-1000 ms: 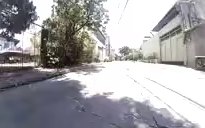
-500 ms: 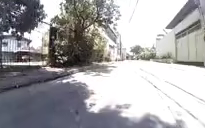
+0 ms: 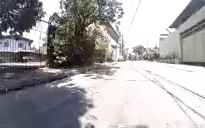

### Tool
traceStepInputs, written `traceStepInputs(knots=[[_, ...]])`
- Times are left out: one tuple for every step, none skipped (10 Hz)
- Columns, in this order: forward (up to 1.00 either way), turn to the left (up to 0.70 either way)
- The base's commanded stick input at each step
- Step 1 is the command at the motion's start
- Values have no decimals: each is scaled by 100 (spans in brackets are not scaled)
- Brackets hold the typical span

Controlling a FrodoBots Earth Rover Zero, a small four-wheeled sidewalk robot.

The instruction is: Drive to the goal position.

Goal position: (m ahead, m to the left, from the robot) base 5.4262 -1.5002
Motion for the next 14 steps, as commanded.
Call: traceStepInputs(knots=[[94, -3], [94, -22], [94, -38], [93, -38], [99, -41], [100, -17], [100, 9], [100, -1], [100, -1], [100, -1], [100, -1], [100, -1], [100, -1], [100, -1]])
